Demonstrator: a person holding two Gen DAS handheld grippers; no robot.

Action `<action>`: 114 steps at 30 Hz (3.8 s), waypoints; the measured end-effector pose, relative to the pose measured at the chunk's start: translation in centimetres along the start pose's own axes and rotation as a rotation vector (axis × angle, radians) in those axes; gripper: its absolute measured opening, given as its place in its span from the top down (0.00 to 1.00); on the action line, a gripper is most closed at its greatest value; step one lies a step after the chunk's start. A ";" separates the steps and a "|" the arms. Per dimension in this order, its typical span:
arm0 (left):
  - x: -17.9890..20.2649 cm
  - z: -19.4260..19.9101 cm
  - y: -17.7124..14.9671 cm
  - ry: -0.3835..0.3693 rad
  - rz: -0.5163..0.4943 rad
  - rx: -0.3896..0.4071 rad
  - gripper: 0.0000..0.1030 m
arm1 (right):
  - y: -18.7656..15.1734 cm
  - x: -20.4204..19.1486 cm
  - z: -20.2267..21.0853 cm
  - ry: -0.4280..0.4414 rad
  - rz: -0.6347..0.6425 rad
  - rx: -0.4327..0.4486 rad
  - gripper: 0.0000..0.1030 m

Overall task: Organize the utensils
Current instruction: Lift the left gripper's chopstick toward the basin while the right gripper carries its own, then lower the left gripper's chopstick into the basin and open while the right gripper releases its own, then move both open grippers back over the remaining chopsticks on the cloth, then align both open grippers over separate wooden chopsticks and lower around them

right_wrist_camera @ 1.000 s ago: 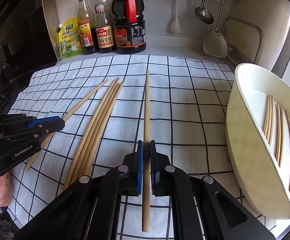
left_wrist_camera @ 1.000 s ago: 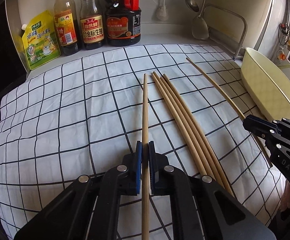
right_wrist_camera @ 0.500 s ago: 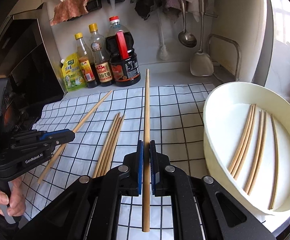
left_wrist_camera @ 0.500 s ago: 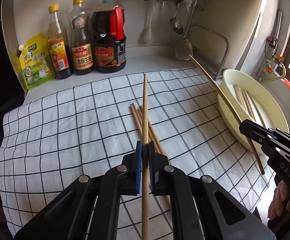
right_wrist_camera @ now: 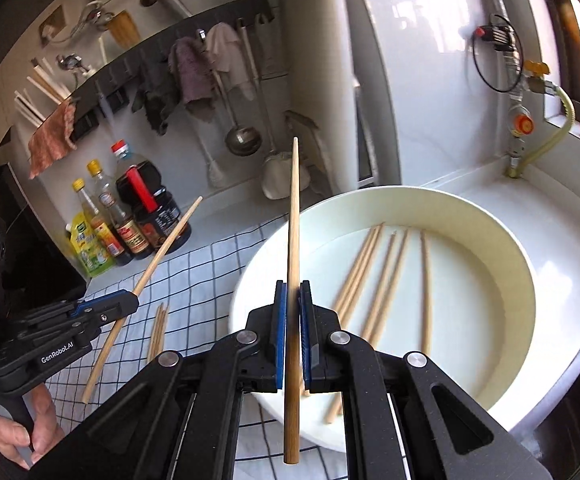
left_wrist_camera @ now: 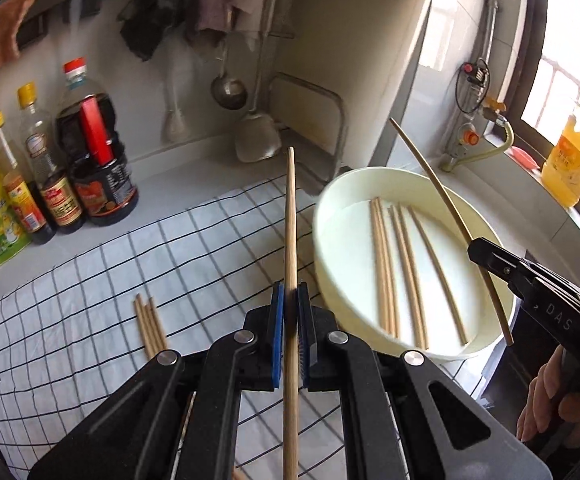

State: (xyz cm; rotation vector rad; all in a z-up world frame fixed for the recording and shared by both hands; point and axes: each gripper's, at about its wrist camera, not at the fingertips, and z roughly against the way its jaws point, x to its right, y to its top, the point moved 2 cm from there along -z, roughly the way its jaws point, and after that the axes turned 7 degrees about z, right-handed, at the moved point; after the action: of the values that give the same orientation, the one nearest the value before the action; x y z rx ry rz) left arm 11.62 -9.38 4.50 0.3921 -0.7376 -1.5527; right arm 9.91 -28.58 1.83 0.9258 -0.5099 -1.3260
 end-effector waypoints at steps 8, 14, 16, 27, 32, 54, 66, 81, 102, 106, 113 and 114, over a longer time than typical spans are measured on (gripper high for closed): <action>7.7 -5.4 1.1 -0.073 -0.093 -0.089 0.93 | -0.5 5.1 -1.6 -0.049 -0.101 -0.056 0.94; 10.2 -8.9 1.7 -0.059 -0.128 -0.118 0.93 | -1.7 8.0 -3.1 -0.090 -0.168 -0.094 0.94; 10.6 -9.8 1.8 -0.052 -0.133 -0.128 0.93 | -2.0 8.5 -3.5 -0.097 -0.179 -0.104 0.94; 9.9 -10.9 1.9 -0.015 -0.108 -0.118 0.27 | -2.1 8.7 -3.9 -0.127 -0.183 -0.108 0.81; 8.0 -9.4 1.9 0.024 -0.091 -0.083 0.26 | -1.8 8.4 -3.5 -0.131 -0.176 -0.092 0.81; -3.2 -2.5 -1.1 0.103 0.014 -0.005 0.17 | -1.9 0.9 -4.4 -0.027 -0.041 -0.103 0.59; -10.2 0.9 -4.2 0.159 0.096 0.017 0.15 | -3.2 -6.8 -4.8 0.070 0.102 -0.110 0.54; -17.5 1.4 -9.0 0.185 0.216 -0.001 0.15 | -5.9 -13.6 -5.6 0.148 0.222 -0.128 0.48; -20.8 -0.6 -9.7 0.121 0.256 -0.001 0.15 | -8.8 -15.5 -9.3 0.123 0.261 -0.194 0.47; -20.7 -1.1 -9.9 0.083 0.261 -0.030 0.15 | -9.0 -15.4 -9.7 0.121 0.260 -0.204 0.47; -20.0 -1.4 -10.3 0.109 0.218 -0.037 0.15 | -9.1 -14.9 -9.8 0.120 0.251 -0.212 0.46; -19.9 -1.5 -10.4 0.107 0.217 -0.042 0.15 | -9.2 -15.0 -9.9 0.118 0.255 -0.216 0.46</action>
State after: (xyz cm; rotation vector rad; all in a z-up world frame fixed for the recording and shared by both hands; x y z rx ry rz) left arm 7.40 9.54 -6.91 0.3494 -0.6412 -1.3306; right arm 8.99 -11.24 -8.45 0.7289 -0.3713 -1.0648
